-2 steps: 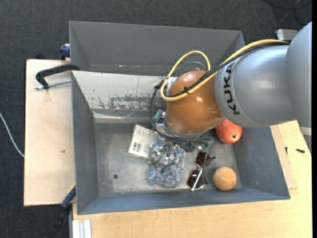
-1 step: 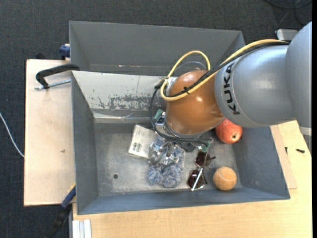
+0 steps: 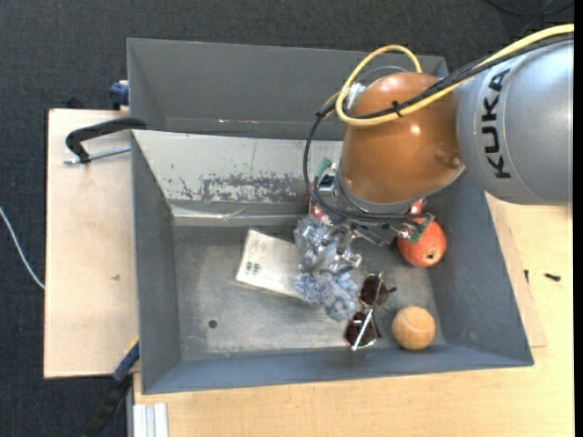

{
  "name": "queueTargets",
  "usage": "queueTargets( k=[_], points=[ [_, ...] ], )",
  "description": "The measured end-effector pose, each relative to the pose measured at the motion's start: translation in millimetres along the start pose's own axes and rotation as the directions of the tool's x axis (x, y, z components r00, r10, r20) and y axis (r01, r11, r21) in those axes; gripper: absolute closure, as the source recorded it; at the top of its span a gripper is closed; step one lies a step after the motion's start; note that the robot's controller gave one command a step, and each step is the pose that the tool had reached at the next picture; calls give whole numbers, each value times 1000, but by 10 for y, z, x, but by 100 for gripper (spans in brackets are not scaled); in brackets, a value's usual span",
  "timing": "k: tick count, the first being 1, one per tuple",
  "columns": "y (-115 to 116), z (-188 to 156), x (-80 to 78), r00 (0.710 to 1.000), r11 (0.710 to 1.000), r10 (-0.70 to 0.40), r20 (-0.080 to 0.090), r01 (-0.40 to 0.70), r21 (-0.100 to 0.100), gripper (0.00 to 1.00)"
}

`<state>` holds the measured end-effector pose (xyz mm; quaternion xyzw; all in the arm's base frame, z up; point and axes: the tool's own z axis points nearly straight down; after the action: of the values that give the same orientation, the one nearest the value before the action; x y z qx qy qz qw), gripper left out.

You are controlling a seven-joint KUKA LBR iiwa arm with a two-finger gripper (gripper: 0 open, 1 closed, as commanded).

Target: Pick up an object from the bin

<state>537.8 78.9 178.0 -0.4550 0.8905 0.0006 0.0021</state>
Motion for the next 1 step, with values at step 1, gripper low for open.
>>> queueTargets(
  k=[1],
  points=[
    [1, 0, 0, 1000, 1000, 0, 0, 0, -1, 100]
  ],
)
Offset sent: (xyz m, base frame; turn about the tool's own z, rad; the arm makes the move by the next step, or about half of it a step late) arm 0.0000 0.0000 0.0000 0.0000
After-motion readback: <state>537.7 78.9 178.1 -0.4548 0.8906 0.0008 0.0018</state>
